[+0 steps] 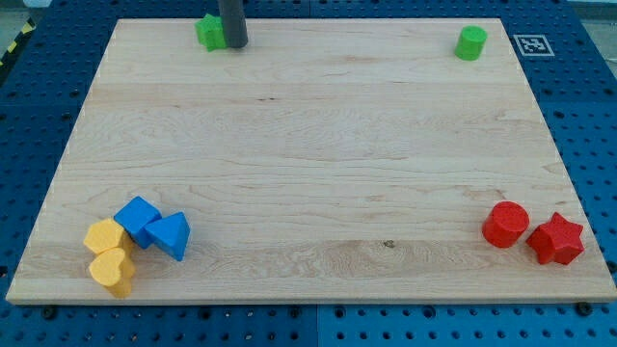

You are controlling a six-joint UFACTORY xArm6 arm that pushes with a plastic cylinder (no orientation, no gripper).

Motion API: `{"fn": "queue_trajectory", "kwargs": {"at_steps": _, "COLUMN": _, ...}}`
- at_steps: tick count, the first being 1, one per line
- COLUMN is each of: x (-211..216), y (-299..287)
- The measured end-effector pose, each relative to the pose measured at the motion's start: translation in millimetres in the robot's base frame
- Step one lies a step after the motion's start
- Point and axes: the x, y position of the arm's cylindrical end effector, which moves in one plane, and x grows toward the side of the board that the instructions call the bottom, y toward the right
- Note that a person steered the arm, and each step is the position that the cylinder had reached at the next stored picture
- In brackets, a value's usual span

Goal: Move the green circle diagonally to the bottom right side of the green star

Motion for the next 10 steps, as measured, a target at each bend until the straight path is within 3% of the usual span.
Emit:
{"fn": "queue_trajectory", "kwargs": {"at_steps": 3, "x": -1, "y": -69}}
{"fn": "queue_trajectory", "kwargs": {"at_steps": 4, "x": 5, "y": -45}}
{"fn": "queue_trajectory", "kwargs": {"at_steps": 7, "x": 132, "y": 233}}
{"fn": "queue_trajectory", "kwargs": {"at_steps": 8, "x": 148, "y": 350}}
{"fn": "queue_trajectory", "kwargs": {"at_steps": 9, "x": 102, "y": 438}}
{"fn": "queue_trajectory", "kwargs": {"at_steps": 10, "x": 41, "y": 460}}
